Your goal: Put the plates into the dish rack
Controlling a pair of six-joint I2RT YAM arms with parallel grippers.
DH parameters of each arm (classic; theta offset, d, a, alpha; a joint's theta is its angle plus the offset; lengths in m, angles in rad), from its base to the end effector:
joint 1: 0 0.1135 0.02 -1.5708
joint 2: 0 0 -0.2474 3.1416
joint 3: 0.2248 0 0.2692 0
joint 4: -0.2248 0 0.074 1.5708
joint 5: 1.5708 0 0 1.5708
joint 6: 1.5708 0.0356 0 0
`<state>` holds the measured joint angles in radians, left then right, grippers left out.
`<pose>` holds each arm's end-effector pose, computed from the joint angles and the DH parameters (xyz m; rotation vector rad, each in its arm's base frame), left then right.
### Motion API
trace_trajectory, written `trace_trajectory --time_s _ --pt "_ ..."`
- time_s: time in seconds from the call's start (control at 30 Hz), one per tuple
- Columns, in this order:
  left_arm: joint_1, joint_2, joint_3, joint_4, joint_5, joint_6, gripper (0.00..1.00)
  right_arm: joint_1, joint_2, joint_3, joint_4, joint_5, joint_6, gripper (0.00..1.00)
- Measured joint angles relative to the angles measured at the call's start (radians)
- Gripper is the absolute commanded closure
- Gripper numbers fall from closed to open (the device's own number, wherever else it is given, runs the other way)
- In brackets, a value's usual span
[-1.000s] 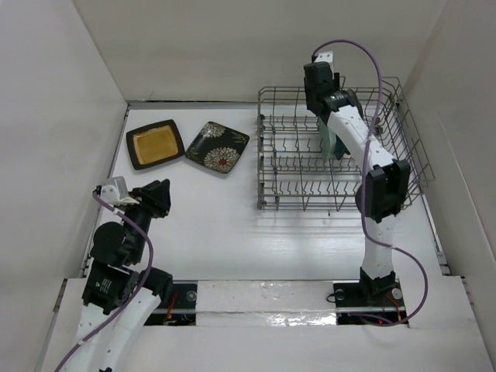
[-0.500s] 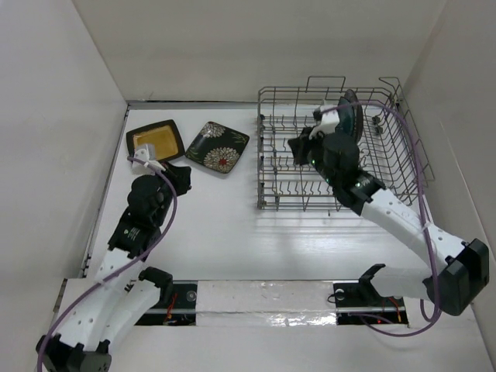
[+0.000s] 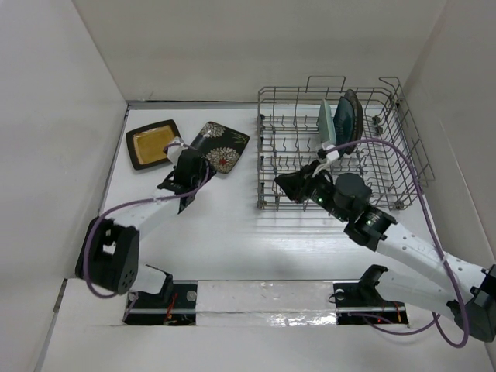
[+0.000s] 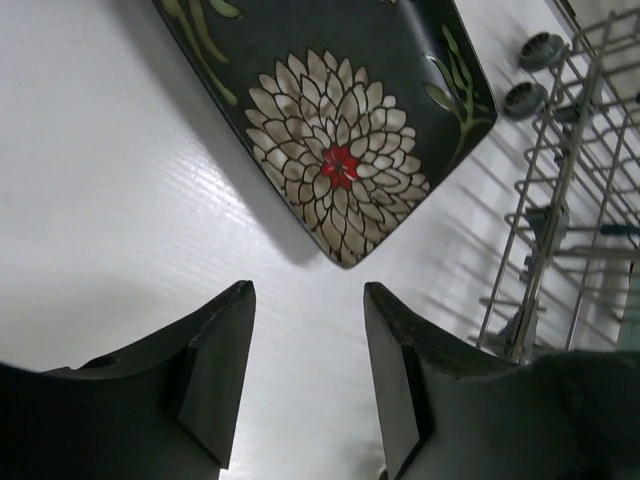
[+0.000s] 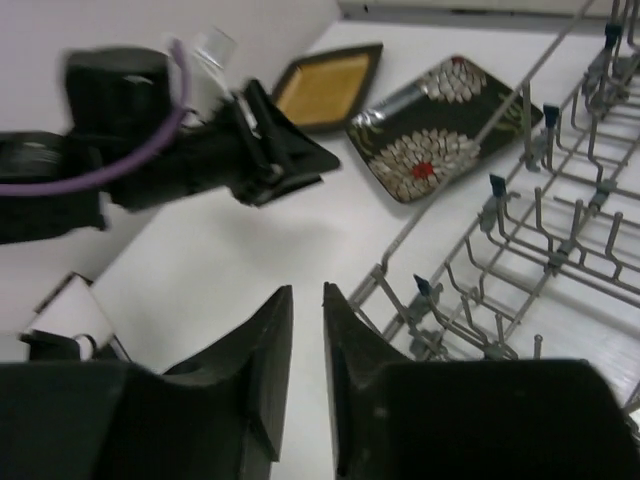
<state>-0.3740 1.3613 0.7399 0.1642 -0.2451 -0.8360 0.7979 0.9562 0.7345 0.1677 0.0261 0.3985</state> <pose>0.2957 -0.1068 0.2036 -0.6212 1.9560 -0.5172 0.1794 0.1826 0.3105 -0.3168 1.6716 0.8893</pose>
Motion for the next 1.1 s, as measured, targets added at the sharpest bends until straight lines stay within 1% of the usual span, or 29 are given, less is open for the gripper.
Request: trace_trajectory --time_s 0.03,0.17,0.4,0.6,0.63,0.9,1.0,1.07,1.1 --pt "0.0 0.042 0.021 0.007 -0.008 -0.013 0.48 0.005 -0.021 -0.005 0.019 -0.001 0.002 0.66" --pt "0.008 0.167 0.088 0.029 -0.027 -0.064 0.45 0.018 -0.067 -0.016 0.046 -0.021 0.01 0.64" --pt "0.023 0.31 0.132 0.049 -0.028 -0.163 0.46 0.022 -0.079 -0.032 0.048 -0.061 0.019 0.64" --pt "0.025 0.391 0.144 0.071 -0.021 -0.237 0.49 0.029 -0.101 -0.045 0.049 -0.076 0.022 0.64" --pt "0.029 0.401 0.154 0.081 -0.019 -0.245 0.51 0.029 -0.104 -0.046 0.049 -0.08 0.022 0.64" --pt "0.03 0.486 0.206 0.153 0.007 -0.303 0.61 0.031 -0.105 -0.046 0.049 -0.107 0.025 0.64" --pt "0.032 0.502 0.211 0.169 0.01 -0.325 0.67 0.038 -0.109 -0.046 0.049 -0.109 0.026 0.64" --pt "0.032 0.509 0.211 0.182 0.01 -0.336 0.78 0.042 -0.116 -0.046 0.049 -0.109 0.026 0.64" --pt "0.032 0.514 0.21 0.184 0.011 -0.342 0.87 0.042 -0.119 -0.046 0.049 -0.109 0.026 0.64"
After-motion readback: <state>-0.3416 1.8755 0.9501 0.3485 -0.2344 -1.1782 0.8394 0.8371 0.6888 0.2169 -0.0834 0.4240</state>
